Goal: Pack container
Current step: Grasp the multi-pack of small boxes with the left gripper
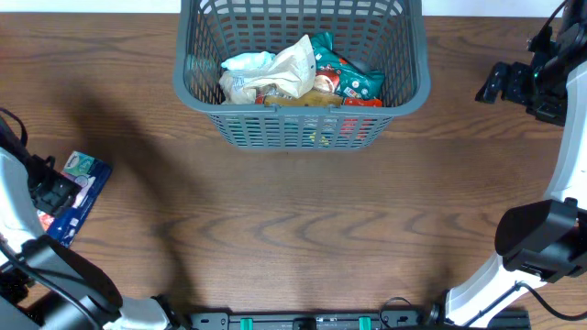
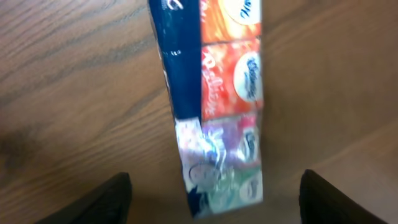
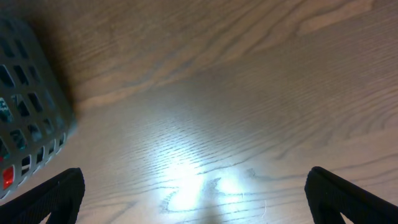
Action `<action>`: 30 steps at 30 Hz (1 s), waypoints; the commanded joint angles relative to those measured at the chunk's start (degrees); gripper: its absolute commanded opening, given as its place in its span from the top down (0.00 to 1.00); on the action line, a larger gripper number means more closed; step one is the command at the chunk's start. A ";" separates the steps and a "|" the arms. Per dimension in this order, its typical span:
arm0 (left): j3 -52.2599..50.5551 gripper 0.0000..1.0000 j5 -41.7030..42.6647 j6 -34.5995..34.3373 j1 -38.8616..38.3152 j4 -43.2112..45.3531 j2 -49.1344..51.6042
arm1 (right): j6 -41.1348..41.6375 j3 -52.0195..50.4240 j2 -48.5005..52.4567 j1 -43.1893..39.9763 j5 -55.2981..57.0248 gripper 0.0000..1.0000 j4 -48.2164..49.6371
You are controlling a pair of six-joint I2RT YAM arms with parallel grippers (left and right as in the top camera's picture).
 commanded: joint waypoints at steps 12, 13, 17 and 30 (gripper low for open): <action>-0.15 0.18 -0.09 -2.25 4.87 6.56 13.20 | 2.89 -0.09 -0.76 0.13 -0.26 0.01 -0.76; -0.15 0.18 -0.09 -2.27 5.05 7.26 13.70 | 3.15 -0.09 -0.76 0.13 -0.26 0.01 -0.79; -0.15 0.18 -0.09 -2.27 5.57 9.70 15.98 | 4.11 -0.09 -0.76 0.13 -0.26 0.01 -0.85; -0.15 0.31 3.13 -1.95 5.84 10.60 22.08 | 5.70 -0.09 -0.76 0.13 -0.24 0.01 -1.20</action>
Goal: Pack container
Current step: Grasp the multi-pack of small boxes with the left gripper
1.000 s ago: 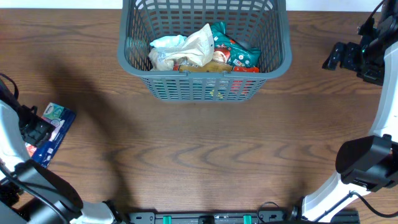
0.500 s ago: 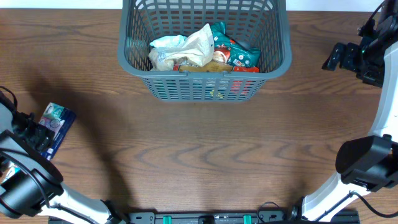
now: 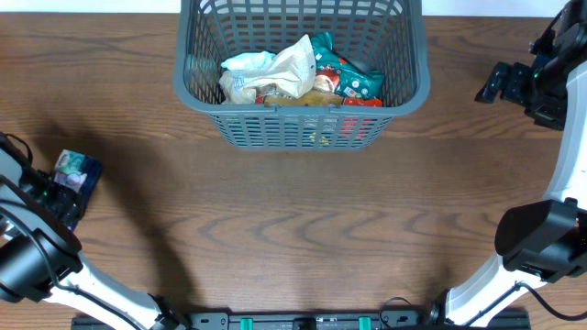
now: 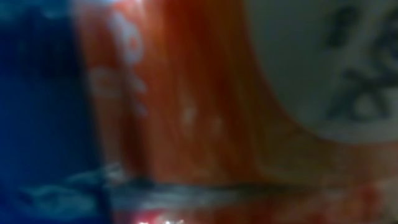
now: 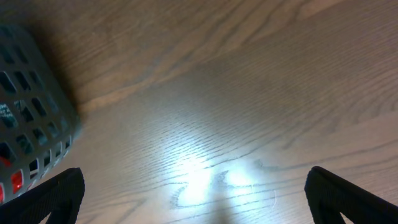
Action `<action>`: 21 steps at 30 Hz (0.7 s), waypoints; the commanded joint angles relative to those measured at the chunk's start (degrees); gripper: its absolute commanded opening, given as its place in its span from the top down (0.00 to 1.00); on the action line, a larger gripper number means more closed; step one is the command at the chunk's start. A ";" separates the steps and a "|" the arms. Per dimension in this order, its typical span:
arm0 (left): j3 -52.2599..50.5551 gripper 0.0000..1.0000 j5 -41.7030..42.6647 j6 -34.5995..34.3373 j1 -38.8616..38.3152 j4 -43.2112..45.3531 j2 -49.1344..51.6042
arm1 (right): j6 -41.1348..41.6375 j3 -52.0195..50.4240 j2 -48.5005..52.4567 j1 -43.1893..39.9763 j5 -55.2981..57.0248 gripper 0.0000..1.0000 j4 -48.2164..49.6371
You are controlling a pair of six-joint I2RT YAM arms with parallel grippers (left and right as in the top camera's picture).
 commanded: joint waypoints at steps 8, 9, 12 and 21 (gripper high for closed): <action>-0.48 0.81 15.34 15.87 0.55 3.37 0.55 | 1.03 -0.09 -0.76 0.13 -0.17 0.01 0.09; -0.48 0.81 17.64 17.92 0.55 4.37 0.24 | 0.87 -0.09 -0.76 0.13 -0.09 0.01 0.20; -0.48 0.91 25.79 24.00 0.55 9.14 -1.18 | -0.94 -0.09 -0.76 0.13 0.00 0.01 0.28; -0.48 0.95 38.32 31.76 -0.50 20.65 -7.28 | -4.24 -0.09 -0.76 0.13 -0.02 0.01 0.31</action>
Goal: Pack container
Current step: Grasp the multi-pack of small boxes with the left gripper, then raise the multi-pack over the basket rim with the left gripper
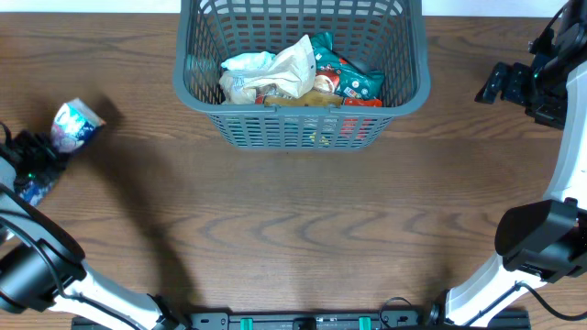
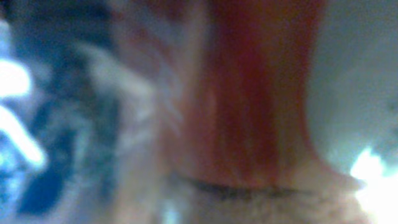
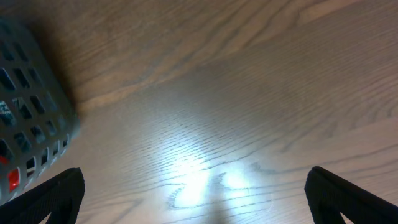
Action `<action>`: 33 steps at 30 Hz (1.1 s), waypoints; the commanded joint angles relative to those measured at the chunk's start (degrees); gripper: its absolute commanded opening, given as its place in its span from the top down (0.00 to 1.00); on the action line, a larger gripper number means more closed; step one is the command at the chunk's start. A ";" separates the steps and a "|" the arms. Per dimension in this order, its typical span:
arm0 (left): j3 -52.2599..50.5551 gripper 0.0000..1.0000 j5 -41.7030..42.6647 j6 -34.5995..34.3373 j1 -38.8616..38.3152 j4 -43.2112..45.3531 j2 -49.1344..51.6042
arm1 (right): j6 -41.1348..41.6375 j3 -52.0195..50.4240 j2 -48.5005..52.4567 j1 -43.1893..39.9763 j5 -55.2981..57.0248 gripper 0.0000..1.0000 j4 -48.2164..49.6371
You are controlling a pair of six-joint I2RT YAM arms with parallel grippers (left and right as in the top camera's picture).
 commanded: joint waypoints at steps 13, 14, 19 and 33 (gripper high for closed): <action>-0.26 0.95 1.27 33.31 -14.88 1.97 -19.61 | -3.50 -0.09 -0.76 0.13 -0.07 0.01 0.28; -0.22 0.95 1.29 35.69 -16.26 1.95 -20.74 | -3.50 -0.09 -0.76 0.13 -0.07 0.01 0.42; 0.39 0.94 1.38 52.02 -22.62 0.63 -26.14 | -3.82 -0.09 -0.76 0.13 -0.07 0.01 1.05; 0.44 0.94 -4.44 80.89 -32.15 0.20 -39.10 | -5.44 -0.09 -0.76 0.13 -0.09 0.01 1.18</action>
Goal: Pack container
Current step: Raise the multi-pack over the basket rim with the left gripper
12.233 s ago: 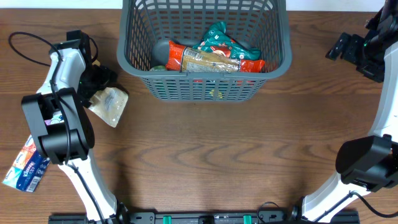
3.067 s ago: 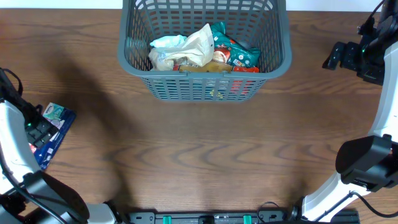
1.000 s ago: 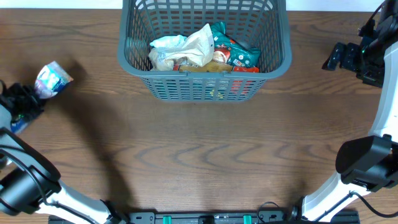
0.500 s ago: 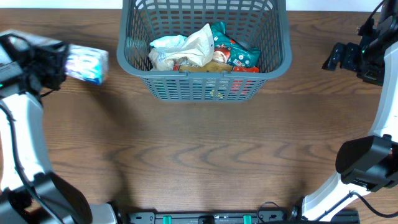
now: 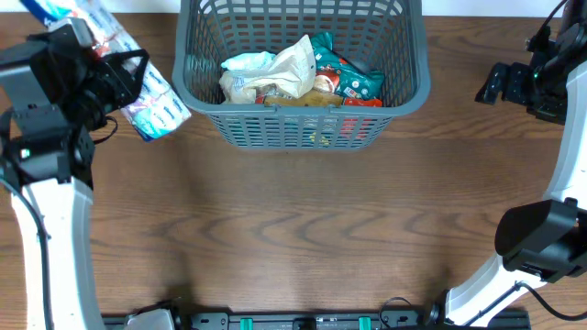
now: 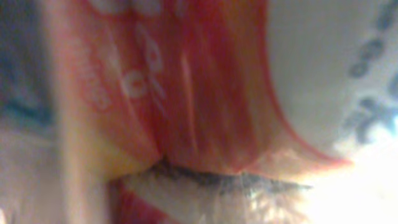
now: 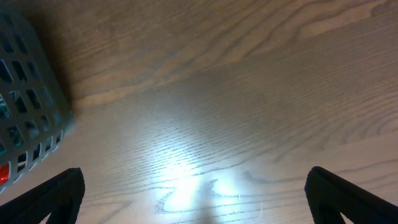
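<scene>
A long pack of pocket tissues (image 5: 154, 108), blue with orange and pale panels, hangs in the air just left of the grey basket (image 5: 303, 131). My left gripper (image 5: 117, 71) is shut on it. The left wrist view is filled by the blurred orange and white wrapper (image 6: 186, 93), which hides the fingers. The basket holds a white crumpled bag (image 5: 275, 71) and a teal snack bag (image 5: 347, 79). My right gripper (image 5: 500, 84) stands open far right of the basket, over bare wood (image 7: 199, 124), with nothing between its fingers.
The brown wooden table (image 5: 303, 229) runs below and to both sides of the basket. The basket's corner (image 7: 25, 124) shows at the left edge of the right wrist view. The right arm's base (image 5: 537, 243) stands at the lower right.
My left gripper, with the tissue pack in it, has moved from the table's far left edge up and right, to beside the basket's left wall. The right arm has not moved.
The tissue pack lay flat at the table's left edge with my left gripper open above it. Then the gripper was down on the pack. Then the pack was tilted up off the table in its hold, and now it hangs beside the basket.
</scene>
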Action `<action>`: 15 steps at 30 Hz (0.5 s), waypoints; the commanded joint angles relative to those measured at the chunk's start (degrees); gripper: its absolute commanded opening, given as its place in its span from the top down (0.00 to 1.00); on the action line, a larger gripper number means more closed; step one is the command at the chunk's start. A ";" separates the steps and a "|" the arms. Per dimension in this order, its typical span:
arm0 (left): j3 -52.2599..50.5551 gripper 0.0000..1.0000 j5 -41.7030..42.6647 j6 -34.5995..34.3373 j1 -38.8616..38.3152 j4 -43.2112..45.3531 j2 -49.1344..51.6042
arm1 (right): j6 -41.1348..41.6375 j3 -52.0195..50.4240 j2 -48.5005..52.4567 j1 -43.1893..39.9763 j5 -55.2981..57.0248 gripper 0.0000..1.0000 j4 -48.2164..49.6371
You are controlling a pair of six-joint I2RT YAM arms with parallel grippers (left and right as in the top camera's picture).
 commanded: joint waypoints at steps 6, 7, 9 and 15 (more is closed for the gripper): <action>0.63 0.94 -0.72 33.55 -7.39 0.68 -3.13 | -1.31 -0.09 -0.76 0.13 -0.09 0.01 0.17; 0.63 0.94 -0.72 37.11 -8.57 0.70 -3.02 | -1.31 -0.09 -0.76 0.13 -0.09 0.01 0.20; 0.63 0.94 -0.74 45.27 -11.17 0.90 -2.97 | -1.31 -0.09 -0.76 0.13 -0.09 0.01 0.22; 0.87 0.94 -4.28 59.93 -15.41 7.48 -2.97 | -1.29 -0.09 -0.76 0.13 -0.09 0.01 0.33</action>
